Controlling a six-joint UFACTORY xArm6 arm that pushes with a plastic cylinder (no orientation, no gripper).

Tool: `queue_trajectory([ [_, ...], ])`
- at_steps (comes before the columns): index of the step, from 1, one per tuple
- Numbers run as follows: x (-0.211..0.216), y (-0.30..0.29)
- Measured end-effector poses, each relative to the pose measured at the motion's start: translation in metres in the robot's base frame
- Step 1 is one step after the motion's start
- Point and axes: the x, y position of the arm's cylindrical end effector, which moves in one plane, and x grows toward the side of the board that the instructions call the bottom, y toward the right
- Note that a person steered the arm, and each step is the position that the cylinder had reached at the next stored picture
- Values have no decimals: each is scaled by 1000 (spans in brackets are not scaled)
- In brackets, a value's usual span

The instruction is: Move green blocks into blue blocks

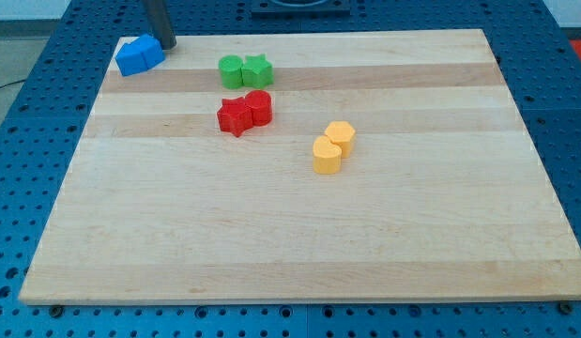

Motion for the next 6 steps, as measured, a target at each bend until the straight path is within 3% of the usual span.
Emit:
queue_trajectory([
  [2,1,120],
  [3,22,205],
  [4,79,270],
  [6,97,205],
])
